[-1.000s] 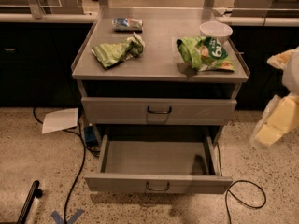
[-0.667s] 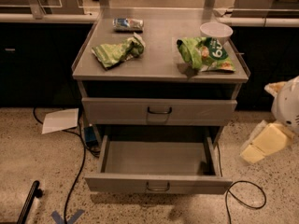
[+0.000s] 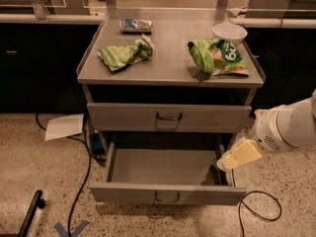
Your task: Close middle drawer
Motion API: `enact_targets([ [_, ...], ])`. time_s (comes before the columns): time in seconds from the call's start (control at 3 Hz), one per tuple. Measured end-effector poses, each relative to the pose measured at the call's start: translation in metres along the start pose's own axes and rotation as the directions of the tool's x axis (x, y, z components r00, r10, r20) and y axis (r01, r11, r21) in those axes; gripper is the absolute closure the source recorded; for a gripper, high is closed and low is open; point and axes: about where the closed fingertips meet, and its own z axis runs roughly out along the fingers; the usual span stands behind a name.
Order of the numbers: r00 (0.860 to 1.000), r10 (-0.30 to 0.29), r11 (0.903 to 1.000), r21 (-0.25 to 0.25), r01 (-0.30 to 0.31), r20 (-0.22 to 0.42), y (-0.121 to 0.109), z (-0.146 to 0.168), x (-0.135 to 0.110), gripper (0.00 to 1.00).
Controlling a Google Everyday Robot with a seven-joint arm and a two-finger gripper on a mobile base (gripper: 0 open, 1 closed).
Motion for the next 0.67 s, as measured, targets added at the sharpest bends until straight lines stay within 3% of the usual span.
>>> enact_targets([
  [0.67,1.0,0.0,0.9999,0.012,0.0,0.01,-0.0034,0.0012,-0.002,0.42],
])
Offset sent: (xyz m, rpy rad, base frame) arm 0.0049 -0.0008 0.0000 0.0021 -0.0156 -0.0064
